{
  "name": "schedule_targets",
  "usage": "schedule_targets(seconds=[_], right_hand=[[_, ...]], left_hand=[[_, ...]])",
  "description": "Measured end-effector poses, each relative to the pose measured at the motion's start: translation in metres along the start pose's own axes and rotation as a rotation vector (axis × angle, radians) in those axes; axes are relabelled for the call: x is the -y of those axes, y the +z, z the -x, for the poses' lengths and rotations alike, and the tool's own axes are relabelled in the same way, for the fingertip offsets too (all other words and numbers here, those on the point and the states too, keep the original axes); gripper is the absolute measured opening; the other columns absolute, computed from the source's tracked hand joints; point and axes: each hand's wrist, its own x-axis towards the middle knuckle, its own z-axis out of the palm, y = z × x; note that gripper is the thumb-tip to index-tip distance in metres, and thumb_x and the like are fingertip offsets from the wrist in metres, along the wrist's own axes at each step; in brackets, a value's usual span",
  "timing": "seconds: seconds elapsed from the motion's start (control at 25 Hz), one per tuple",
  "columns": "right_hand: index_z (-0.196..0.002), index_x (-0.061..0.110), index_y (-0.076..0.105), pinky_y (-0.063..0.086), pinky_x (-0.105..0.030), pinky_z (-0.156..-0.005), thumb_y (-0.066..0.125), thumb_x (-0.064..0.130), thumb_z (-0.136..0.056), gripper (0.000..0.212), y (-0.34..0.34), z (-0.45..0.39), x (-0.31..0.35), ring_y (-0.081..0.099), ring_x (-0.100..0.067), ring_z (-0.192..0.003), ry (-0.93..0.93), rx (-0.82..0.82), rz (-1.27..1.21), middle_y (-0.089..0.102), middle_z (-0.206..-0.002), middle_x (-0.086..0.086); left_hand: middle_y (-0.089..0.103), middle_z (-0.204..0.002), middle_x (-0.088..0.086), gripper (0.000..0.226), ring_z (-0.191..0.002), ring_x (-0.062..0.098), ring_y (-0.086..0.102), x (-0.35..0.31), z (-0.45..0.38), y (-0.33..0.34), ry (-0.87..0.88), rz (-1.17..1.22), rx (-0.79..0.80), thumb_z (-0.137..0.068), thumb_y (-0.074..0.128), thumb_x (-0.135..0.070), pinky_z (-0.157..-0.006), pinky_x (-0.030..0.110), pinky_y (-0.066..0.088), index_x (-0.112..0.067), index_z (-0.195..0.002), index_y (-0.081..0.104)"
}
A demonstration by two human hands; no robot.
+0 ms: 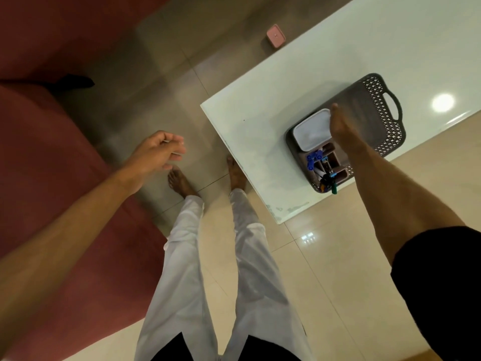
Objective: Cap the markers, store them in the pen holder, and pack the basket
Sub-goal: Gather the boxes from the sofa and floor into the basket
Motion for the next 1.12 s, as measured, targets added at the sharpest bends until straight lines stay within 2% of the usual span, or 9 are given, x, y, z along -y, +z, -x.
schedule_targets(seconds=[0.2, 0.28, 0.4, 0.48, 0.56, 0.68, 0.8, 0.96, 1.12], right_hand=[[-0.161, 0.008, 0.034, 0.017, -0.038, -0.131, 0.021, 0.045, -0.115, 0.061, -0.003, 0.015, -0.004, 0.028, -0.028, -0.158, -0.094, 0.045, -0.046, 0.03, -0.169, -0.016], [-0.156, 0.007, 0.042, 0.025, -0.04, -0.127, 0.022, 0.044, -0.115, 0.059, -0.01, 0.029, 0.001, 0.04, -0.028, -0.15, -0.131, 0.039, -0.002, 0.039, -0.164, -0.019], [-0.136, -0.003, 0.062, 0.046, -0.038, -0.107, 0.04, 0.038, -0.112, 0.052, -0.021, 0.051, 0.011, 0.061, -0.032, -0.117, -0.207, 0.077, 0.082, 0.063, -0.138, -0.023], [-0.137, -0.004, 0.062, 0.05, -0.03, -0.101, 0.049, 0.03, -0.106, 0.048, -0.031, 0.072, 0.02, 0.062, -0.034, -0.118, -0.223, 0.185, -0.007, 0.065, -0.134, -0.017], [-0.14, 0.003, 0.062, 0.049, -0.043, -0.106, 0.047, 0.021, -0.108, 0.039, -0.042, 0.097, 0.041, 0.06, -0.032, -0.122, -0.161, 0.253, -0.189, 0.062, -0.141, -0.016], [-0.137, 0.012, 0.064, 0.047, -0.049, -0.105, 0.044, 0.023, -0.109, 0.037, -0.061, 0.135, 0.086, 0.061, -0.029, -0.12, -0.133, 0.269, -0.405, 0.062, -0.144, -0.013], [-0.131, 0.014, 0.069, 0.049, -0.05, -0.108, 0.048, 0.028, -0.106, 0.036, -0.08, 0.168, 0.134, 0.066, -0.033, -0.125, -0.233, 0.316, -0.405, 0.069, -0.135, -0.011], [-0.129, 0.009, 0.068, 0.05, -0.053, -0.108, 0.054, 0.029, -0.103, 0.035, -0.102, 0.193, 0.225, 0.07, -0.035, -0.119, -0.388, 0.324, -0.37, 0.072, -0.129, -0.017], [-0.13, 0.01, 0.067, 0.05, -0.056, -0.108, 0.054, 0.028, -0.106, 0.033, -0.1, 0.177, 0.33, 0.069, -0.032, -0.11, -0.489, 0.293, -0.356, 0.07, -0.129, -0.021]], left_hand=[[0.081, -0.106, -0.012, 0.01, -0.1, 0.005, 0.075, 0.004, 0.003, 0.003, 0.013, -0.003, 0.011, -0.102, 0.064, -0.038, -0.08, 0.029, 0.053, -0.035, -0.11, 0.07], [0.081, -0.106, -0.011, 0.01, -0.099, 0.005, 0.074, 0.002, 0.009, 0.003, 0.018, -0.005, 0.009, -0.103, 0.064, -0.037, -0.079, 0.029, 0.053, -0.035, -0.11, 0.07], [0.08, -0.105, -0.011, 0.01, -0.097, 0.007, 0.073, -0.007, 0.023, -0.001, 0.026, 0.01, -0.012, -0.104, 0.062, -0.034, -0.079, 0.028, 0.052, -0.032, -0.111, 0.07], [0.078, -0.102, -0.012, 0.01, -0.095, 0.009, 0.071, -0.018, 0.039, -0.004, 0.042, 0.021, -0.029, -0.105, 0.062, -0.03, -0.076, 0.027, 0.048, -0.03, -0.112, 0.069], [0.075, -0.103, -0.009, 0.015, -0.095, 0.013, 0.068, -0.035, 0.056, -0.009, 0.064, 0.028, -0.051, -0.105, 0.062, -0.023, -0.072, 0.026, 0.045, -0.022, -0.118, 0.069], [0.071, -0.111, 0.002, 0.013, -0.104, 0.02, 0.064, -0.065, 0.085, -0.026, 0.118, 0.016, -0.083, -0.106, 0.062, -0.014, -0.078, 0.029, 0.049, -0.015, -0.119, 0.066], [0.072, -0.108, 0.003, 0.017, -0.107, 0.023, 0.065, -0.097, 0.111, -0.059, 0.254, -0.037, -0.116, -0.107, 0.064, -0.02, -0.092, 0.031, 0.05, -0.008, -0.119, 0.068], [0.076, -0.116, -0.003, 0.018, -0.108, 0.016, 0.07, -0.15, 0.137, -0.125, 0.389, -0.111, -0.245, -0.103, 0.066, -0.036, -0.099, 0.036, 0.053, -0.027, -0.117, 0.072], [0.072, -0.12, -0.008, 0.018, -0.115, 0.012, 0.066, -0.204, 0.093, -0.196, 0.444, -0.169, -0.26, -0.105, 0.063, -0.038, -0.104, 0.035, 0.052, -0.031, -0.119, 0.07]])
